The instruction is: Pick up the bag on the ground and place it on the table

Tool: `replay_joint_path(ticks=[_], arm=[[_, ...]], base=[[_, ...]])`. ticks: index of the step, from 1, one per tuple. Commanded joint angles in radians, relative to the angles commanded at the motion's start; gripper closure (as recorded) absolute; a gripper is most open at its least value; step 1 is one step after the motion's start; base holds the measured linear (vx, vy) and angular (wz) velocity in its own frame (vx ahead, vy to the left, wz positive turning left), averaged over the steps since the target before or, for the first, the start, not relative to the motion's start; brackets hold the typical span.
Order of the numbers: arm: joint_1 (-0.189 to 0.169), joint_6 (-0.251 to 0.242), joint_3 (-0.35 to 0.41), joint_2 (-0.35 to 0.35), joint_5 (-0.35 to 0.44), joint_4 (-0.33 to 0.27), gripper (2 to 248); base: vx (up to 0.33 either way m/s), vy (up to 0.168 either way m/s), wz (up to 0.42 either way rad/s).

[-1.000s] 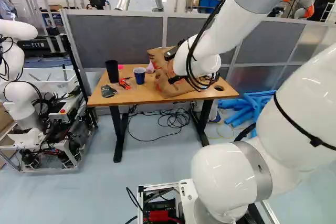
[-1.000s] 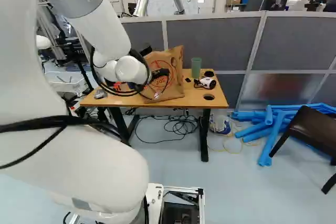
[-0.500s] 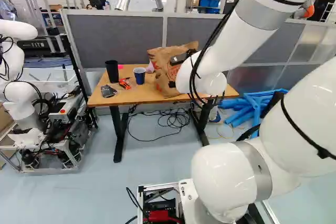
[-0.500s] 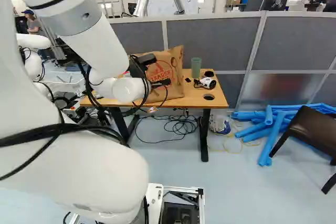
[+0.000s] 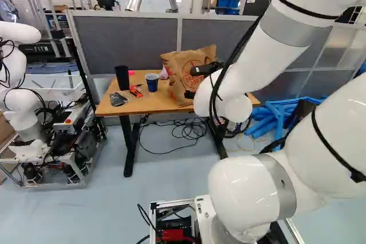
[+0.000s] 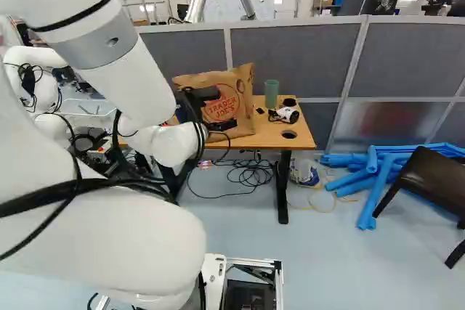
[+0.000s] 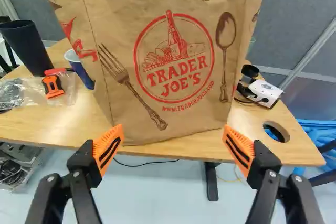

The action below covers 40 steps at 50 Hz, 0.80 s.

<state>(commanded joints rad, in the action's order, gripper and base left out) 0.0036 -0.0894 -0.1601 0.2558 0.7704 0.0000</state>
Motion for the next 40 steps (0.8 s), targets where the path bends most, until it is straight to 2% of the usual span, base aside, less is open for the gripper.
replay_joint_path(ticks=[20, 40], arm=[[-0.003, 0.064, 0.053, 0.017, 0.074, 0.000, 3], [-0.004, 0.089, 0.073, 0.023, 0.102, 0.000, 3]], base=[[0.000, 0.000, 0.000], [0.000, 0.000, 0.000]])
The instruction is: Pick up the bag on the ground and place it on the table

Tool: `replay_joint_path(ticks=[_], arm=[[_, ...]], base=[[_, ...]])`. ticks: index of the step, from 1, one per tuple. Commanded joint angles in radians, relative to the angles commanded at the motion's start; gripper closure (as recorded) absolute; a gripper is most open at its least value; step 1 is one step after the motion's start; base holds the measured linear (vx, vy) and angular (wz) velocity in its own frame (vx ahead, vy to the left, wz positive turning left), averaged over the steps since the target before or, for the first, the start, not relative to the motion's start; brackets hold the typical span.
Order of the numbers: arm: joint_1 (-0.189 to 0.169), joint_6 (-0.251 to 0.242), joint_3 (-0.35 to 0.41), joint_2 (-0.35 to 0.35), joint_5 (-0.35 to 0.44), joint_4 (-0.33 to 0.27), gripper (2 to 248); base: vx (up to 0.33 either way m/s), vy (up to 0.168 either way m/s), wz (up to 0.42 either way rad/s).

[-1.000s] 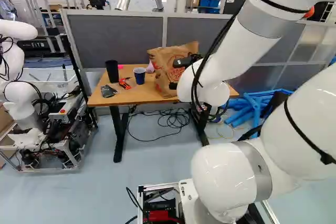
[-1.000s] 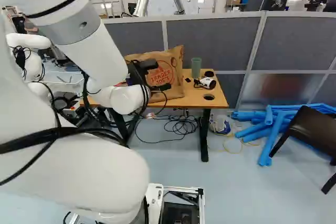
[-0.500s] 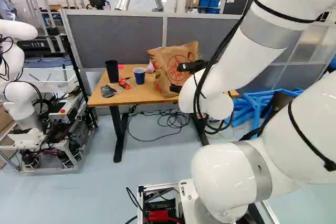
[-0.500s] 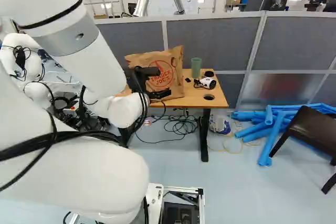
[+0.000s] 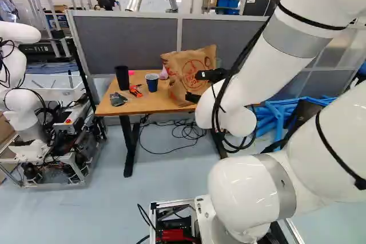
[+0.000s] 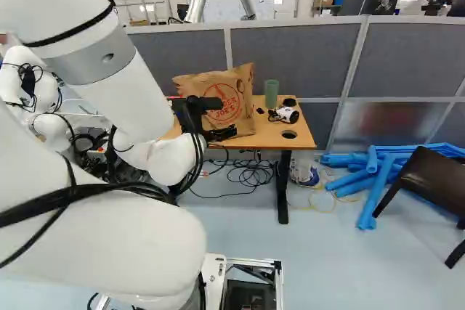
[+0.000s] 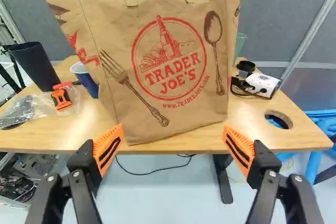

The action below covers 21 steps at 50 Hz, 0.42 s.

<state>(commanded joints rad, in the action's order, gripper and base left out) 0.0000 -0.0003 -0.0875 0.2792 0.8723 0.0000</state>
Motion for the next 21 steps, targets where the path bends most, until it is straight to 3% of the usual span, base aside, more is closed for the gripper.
replay_joint_path(ticks=[21], arm=[[0.000, 0.000, 0.000, 0.000, 0.000, 0.000, 3]], base=[[0.000, 0.000, 0.000]])
